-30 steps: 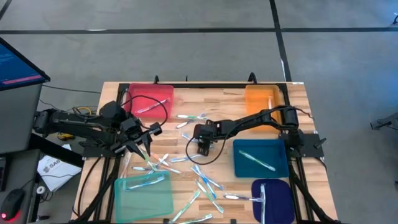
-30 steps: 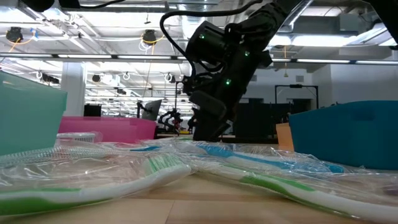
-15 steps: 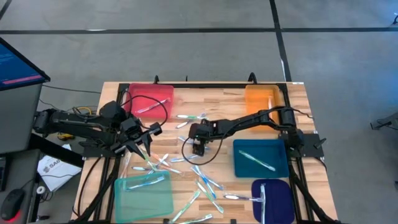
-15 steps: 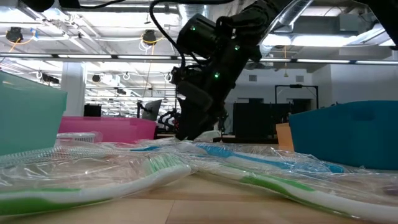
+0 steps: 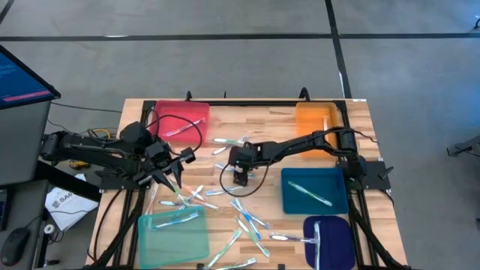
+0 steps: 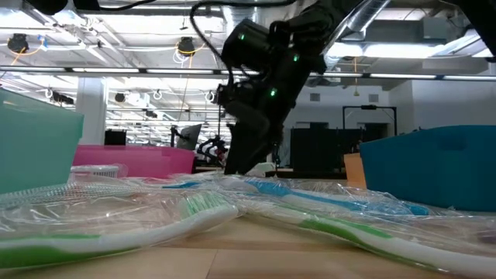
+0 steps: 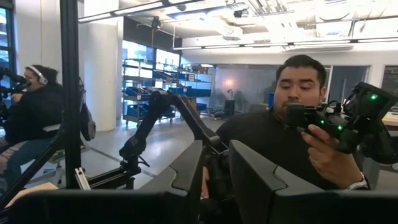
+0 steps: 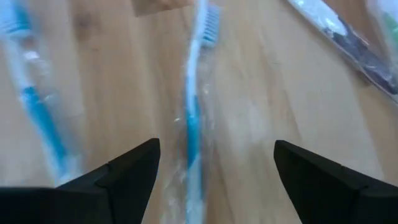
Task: Pick & Place Toothbrushes
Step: Put the blue toothbrush into the green bin
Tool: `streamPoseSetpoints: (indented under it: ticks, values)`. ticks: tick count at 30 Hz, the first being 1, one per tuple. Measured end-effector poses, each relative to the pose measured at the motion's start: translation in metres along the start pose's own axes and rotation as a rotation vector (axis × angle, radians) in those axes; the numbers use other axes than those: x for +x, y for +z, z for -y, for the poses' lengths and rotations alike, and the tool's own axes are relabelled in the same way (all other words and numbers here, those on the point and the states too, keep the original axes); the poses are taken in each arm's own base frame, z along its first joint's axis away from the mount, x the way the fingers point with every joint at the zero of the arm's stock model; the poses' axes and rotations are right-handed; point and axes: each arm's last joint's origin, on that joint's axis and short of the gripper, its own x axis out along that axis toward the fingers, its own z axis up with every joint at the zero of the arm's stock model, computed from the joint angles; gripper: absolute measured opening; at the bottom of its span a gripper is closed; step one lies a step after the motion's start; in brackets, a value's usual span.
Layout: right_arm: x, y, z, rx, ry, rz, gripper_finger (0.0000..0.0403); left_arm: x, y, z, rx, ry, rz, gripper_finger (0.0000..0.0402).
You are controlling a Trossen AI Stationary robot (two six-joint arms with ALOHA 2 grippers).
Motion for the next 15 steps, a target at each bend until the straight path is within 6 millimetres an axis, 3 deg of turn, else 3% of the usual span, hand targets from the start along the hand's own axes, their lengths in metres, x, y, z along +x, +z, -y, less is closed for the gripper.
streamPoseSetpoints:
  ticks: [3,15]
  values:
    - [-0.012,0.008,-0.003,-0.025,0.009,0.054,0.0311,0.0,0.0,0.0,0.011,0.007,0.003,0.0072]
    - [-0.012,0.004,-0.012,-0.108,0.04,0.033,0.0313,0.0,0.0,0.0,0.012,0.008,0.004,0.0072]
